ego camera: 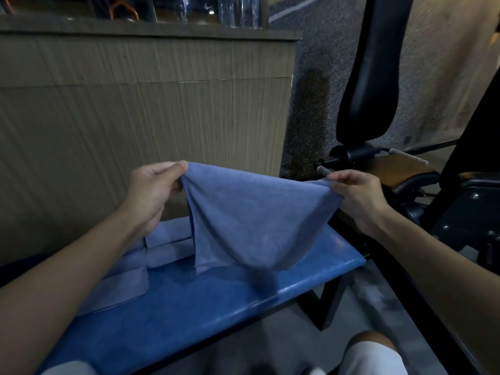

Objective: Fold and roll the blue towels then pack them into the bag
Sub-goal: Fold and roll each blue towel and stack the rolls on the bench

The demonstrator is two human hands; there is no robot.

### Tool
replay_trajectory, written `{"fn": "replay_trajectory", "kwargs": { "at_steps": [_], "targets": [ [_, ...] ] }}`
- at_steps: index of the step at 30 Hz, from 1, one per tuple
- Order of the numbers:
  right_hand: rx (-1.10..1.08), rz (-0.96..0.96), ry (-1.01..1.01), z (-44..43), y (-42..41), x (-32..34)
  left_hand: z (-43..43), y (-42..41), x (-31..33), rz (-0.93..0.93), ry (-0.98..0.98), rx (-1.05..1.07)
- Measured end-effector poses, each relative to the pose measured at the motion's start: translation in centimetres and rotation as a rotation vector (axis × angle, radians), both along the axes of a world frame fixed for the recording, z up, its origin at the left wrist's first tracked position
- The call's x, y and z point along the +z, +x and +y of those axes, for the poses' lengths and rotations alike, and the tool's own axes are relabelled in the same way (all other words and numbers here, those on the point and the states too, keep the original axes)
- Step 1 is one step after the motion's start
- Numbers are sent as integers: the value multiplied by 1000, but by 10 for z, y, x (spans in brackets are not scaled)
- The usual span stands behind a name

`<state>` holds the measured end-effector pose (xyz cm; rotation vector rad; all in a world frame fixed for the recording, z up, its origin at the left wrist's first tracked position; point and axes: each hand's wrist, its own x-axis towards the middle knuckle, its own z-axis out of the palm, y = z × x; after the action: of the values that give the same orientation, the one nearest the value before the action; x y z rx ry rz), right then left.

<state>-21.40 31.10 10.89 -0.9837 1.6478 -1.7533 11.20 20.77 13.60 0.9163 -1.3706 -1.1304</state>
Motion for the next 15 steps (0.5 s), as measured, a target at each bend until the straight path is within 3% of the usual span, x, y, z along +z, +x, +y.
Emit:
{"fn": "replay_trajectory", "kwargs": {
  "at_steps": [7, 12, 15],
  "targets": [
    [29, -96, -40, 1, -10, 13, 2, -4, 3, -17, -46, 20],
    [27, 210, 16, 8, -14, 9, 5, 0, 7, -24, -73, 55],
    [-7, 256, 16, 9, -14, 9, 9, -2, 8, 24, -18, 29]
  ]
}}
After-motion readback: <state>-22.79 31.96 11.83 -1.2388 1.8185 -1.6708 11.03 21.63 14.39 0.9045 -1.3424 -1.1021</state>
